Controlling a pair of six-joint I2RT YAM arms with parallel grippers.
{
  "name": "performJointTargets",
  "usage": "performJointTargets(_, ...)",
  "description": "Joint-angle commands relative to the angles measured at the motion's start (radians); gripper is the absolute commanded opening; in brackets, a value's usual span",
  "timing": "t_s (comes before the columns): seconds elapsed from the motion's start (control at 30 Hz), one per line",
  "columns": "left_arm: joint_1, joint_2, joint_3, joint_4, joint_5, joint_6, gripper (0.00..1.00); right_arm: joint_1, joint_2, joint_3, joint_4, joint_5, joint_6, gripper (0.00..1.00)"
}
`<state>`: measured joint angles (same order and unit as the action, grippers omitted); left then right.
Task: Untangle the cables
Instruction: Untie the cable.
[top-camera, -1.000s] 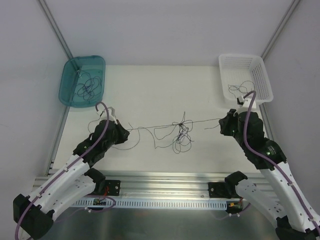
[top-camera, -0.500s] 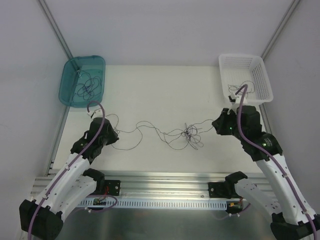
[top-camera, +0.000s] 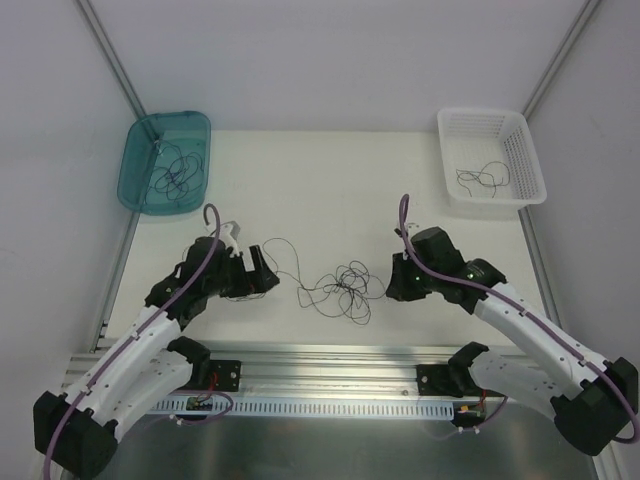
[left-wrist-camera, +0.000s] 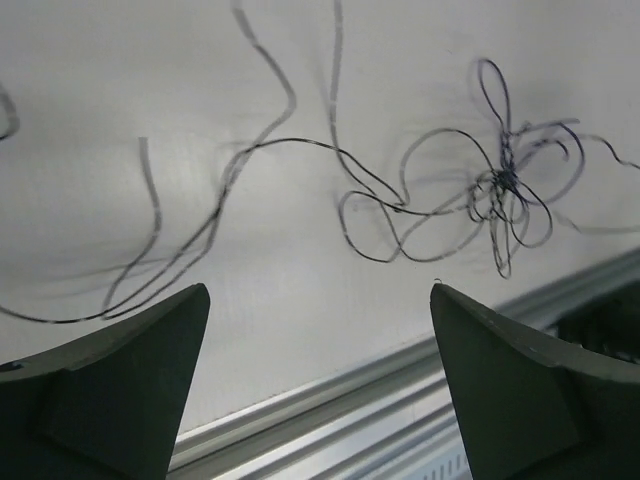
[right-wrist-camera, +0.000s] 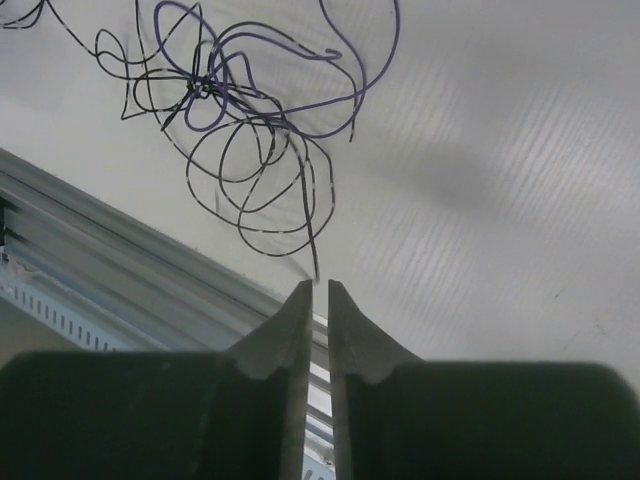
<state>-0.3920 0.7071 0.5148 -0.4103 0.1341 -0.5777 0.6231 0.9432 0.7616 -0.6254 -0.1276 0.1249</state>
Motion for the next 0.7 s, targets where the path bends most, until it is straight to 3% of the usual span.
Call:
performJointTargets(0.0, -0.135, 0.070, 0.080, 0.099, 0.150, 0.004, 0.95, 0.053, 0.032, -0.001, 0.035, 0.019, 0.041, 0.18)
performJointTargets(0.13, -0.301, 0.198, 0.128, 0.172, 0.065, -0.054, 0.93, 0.090, 0.040, 0.001, 0.035, 0.085, 0.067, 0.42)
performJointTargets(0.23, -0.370, 0.293, 0.145, 0.240, 0.030, -0.097, 0.90, 0.110, 0.000, 0.010, 0.056, 0.083, 0.074, 0.48)
performJointTargets(0.4, -0.432, 0.457, 0.197, 0.315, -0.088, -0.119, 0.87, 0.122, -0.070, 0.001, 0.105, 0.117, 0.116, 0.50)
performJointTargets(0.6, -0.467, 0.663, 0.312, 0.389, -0.162, 0.086, 0.85, 0.130, -0.092, -0.038, 0.211, 0.121, 0.160, 0.59)
performJointTargets(0.67, -0.478, 0.725, 0.329, 0.407, -0.163, 0.134, 0.80, 0.132, -0.086, -0.042, 0.225, 0.120, 0.168, 0.61)
